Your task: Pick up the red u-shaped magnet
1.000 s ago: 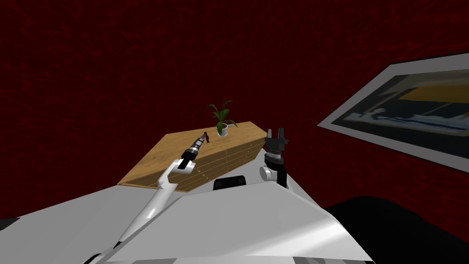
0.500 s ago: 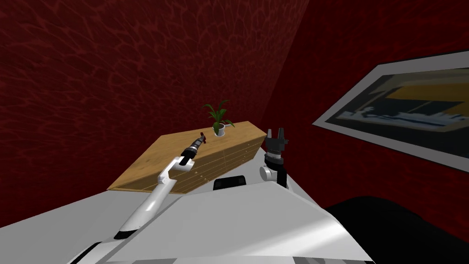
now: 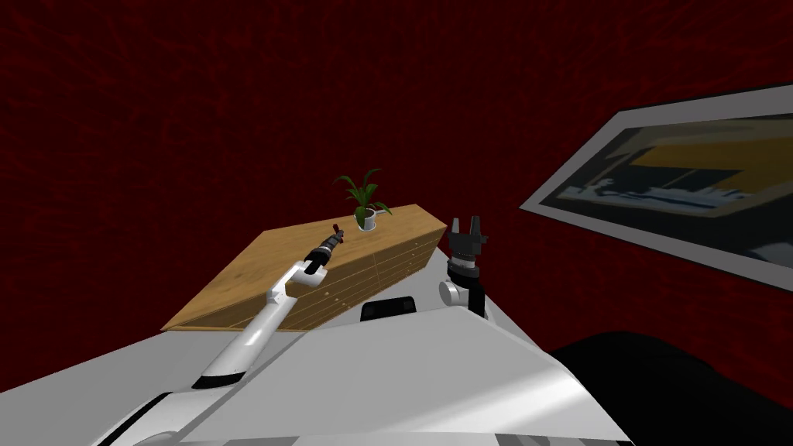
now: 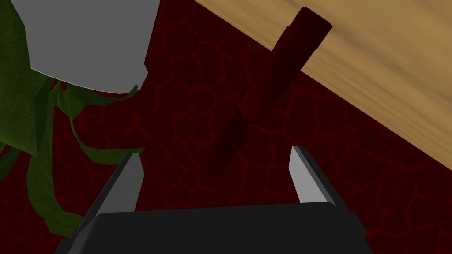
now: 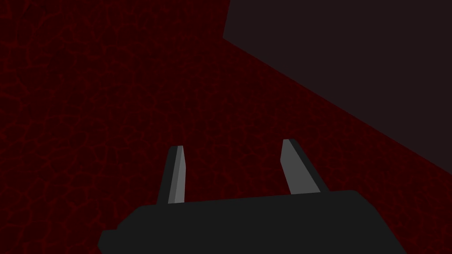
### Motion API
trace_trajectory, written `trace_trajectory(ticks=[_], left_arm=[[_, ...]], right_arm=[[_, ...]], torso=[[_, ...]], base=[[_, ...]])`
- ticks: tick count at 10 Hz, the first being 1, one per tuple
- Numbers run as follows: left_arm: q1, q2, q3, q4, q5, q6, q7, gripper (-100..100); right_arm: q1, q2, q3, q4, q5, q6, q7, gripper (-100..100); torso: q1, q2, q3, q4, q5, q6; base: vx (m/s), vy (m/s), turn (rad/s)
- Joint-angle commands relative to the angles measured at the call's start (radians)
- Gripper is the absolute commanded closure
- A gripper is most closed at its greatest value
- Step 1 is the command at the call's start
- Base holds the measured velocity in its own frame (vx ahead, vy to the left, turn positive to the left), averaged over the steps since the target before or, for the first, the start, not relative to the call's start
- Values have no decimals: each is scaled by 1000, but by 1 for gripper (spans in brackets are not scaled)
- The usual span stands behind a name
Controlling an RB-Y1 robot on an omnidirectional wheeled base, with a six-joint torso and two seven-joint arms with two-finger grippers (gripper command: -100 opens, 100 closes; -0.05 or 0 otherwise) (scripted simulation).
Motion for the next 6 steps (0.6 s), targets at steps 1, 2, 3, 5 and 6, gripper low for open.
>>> trace_trajectory(ticks=[1, 2, 3, 5, 6], left_arm=[[-26, 21, -13, 31, 1, 32, 0, -100], [-42, 38, -22, 54, 2, 56, 0, -100], [-57, 54, -31, 75, 3, 79, 0, -100], [-85, 83, -48, 114, 5, 122, 1, -100], [-98, 96, -55, 132, 6, 141, 2, -100]], right_arm=[[0, 0, 0, 0, 0, 0, 0, 0], [0, 0, 0, 0, 0, 0, 0, 0], [0, 0, 0, 0, 0, 0, 0, 0], [0, 0, 0, 0, 0, 0, 0, 0], [0, 0, 0, 0, 0, 0, 0, 0]], torso=[[0, 0, 0, 0, 0, 0], [0, 0, 0, 0, 0, 0], [0, 0, 0, 0, 0, 0], [-1, 0, 0, 0, 0, 0], [0, 0, 0, 0, 0, 0]], base=[[-7, -29, -52], [-7, -38, -64], [-1, -51, -82], [-5, -46, -76], [-2, -42, -69]])
